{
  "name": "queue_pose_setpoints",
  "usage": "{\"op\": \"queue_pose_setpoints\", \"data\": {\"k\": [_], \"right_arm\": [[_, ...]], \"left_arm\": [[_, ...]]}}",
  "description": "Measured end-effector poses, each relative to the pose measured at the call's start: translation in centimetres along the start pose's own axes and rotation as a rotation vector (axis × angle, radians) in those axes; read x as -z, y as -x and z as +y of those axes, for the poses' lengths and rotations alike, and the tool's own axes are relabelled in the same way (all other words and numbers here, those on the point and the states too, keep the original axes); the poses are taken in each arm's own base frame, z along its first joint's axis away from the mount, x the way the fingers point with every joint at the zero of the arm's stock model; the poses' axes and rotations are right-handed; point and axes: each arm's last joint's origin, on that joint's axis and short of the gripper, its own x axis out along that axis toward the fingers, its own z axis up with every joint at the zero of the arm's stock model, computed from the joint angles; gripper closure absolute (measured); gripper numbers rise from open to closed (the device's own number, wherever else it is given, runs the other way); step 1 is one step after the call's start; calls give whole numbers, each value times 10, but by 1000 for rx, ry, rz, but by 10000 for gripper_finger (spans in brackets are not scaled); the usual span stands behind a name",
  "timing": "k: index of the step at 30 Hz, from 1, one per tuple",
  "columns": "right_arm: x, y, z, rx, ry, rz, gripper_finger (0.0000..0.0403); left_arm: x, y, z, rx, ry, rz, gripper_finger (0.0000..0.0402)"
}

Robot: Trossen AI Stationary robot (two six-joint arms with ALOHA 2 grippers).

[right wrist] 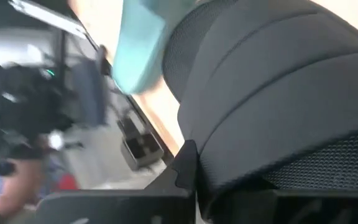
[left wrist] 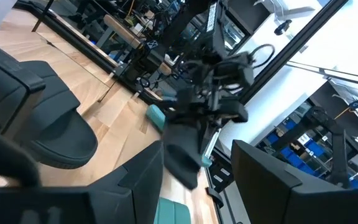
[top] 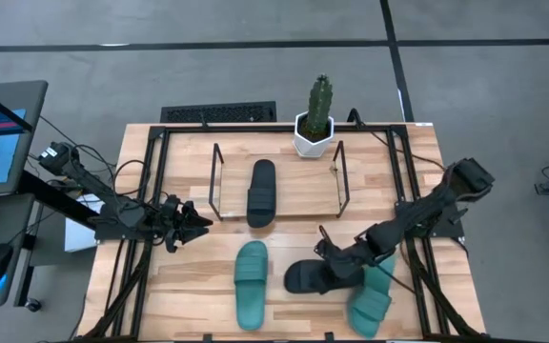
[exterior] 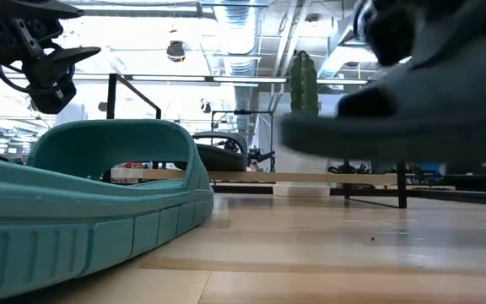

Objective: Pick and place slides into the shelf
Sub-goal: Put the black slipper on the shelf

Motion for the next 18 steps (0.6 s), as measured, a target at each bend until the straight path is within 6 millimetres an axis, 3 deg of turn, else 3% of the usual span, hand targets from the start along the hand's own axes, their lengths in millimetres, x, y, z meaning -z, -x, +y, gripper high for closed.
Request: {"op": "queue_pose_setpoints", "data": {"k": [4, 11, 18], "right_arm": [[-7, 30, 28, 124, 125, 28, 400], [-45, 85, 88, 201, 347, 17, 401], [-82, 111, 127, 247, 519, 112, 402]], "left_arm": [[0, 0, 0, -1, -1, 3, 226], [0, 0, 0, 2, 10, 6, 226], [1, 0, 1, -3, 19, 11, 226]]}}
